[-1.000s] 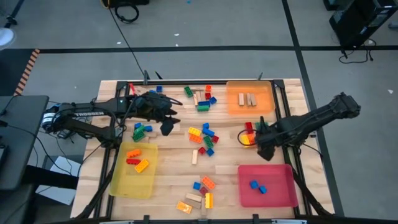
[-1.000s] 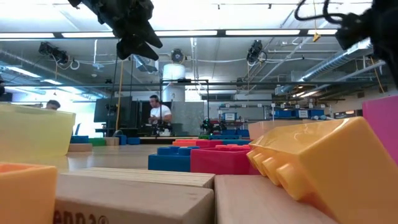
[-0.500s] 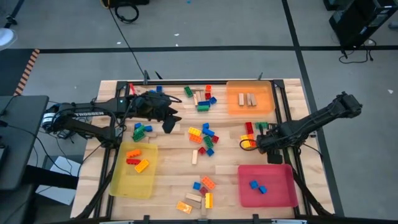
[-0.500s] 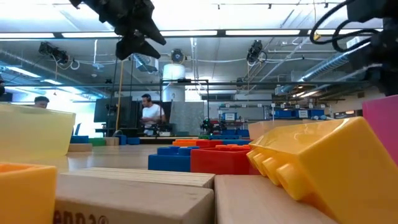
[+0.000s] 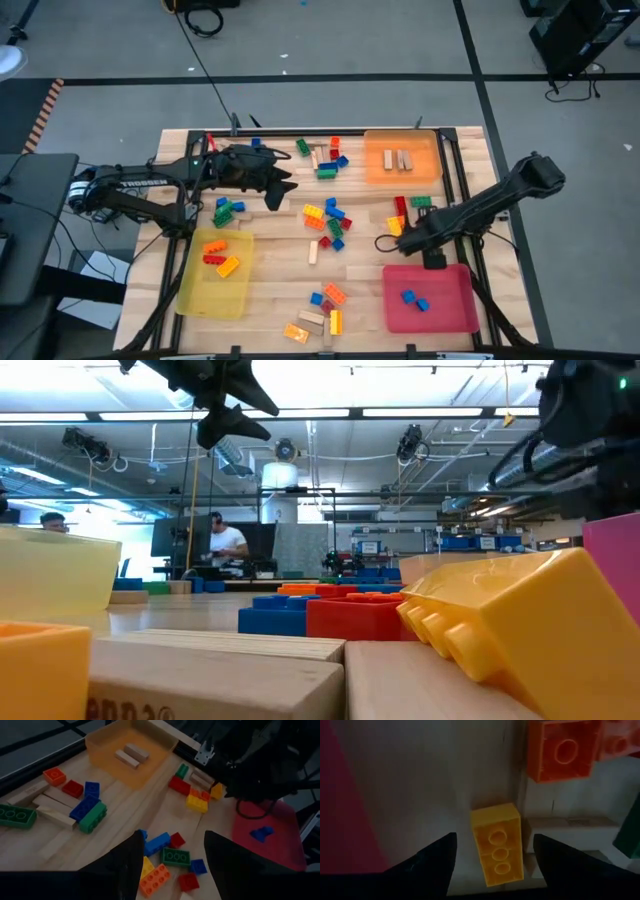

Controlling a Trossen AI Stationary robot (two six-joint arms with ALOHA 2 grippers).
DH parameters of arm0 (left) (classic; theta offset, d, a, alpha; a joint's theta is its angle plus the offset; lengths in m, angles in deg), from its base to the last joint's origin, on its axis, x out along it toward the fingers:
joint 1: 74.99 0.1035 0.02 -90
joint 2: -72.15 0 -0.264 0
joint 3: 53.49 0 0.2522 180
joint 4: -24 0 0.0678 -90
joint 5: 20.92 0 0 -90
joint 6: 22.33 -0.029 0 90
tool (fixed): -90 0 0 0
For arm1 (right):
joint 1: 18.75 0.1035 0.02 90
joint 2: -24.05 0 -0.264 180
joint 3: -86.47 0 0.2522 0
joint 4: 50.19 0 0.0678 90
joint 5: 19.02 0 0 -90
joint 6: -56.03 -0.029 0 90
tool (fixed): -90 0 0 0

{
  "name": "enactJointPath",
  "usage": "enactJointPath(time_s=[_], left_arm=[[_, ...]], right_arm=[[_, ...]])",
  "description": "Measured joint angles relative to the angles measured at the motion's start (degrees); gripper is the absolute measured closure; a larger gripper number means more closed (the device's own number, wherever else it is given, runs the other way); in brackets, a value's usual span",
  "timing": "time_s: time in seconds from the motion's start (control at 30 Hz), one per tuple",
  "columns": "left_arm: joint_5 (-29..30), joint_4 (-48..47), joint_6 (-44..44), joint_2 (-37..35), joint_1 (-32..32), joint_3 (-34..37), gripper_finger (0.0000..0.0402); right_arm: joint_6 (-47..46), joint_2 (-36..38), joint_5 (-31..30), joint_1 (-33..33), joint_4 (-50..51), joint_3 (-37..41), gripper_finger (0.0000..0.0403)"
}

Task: Sort blocks by size
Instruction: Put the large yellow game piece into the yellow bin

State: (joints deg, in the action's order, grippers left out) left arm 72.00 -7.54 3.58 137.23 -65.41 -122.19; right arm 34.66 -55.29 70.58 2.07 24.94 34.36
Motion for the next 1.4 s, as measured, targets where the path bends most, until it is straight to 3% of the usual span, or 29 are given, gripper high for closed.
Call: enactJointPath(time_s=[0.27, 0.63, 1.23, 1.4], left_arm=[[-0.02, -0.14, -0.07, 0.0, 0.0, 0.0, 0.0188], [-0.07, -0.08, -0.11, 0.0, 0.0, 0.0, 0.0188], [-0.11, -0.04, -0.12, 0.0, 0.0, 0.0, 0.0188], [-0.07, 0.1, -0.35, 0.0, 0.0, 0.0, 0.0188]], right_arm=[[2.16, -7.88, 3.19, -0.04, -3.2, -0.31, 0.0152], [-2.9, -6.84, 3.27, -2.07, -7.82, -1.16, 0.0239], [-16.4, 5.26, 2.02, -2.14, -0.28, -6.59, 0.0235], [-19.99, 9.14, -3.94, -2.12, -0.26, -10.77, 0.0235]])
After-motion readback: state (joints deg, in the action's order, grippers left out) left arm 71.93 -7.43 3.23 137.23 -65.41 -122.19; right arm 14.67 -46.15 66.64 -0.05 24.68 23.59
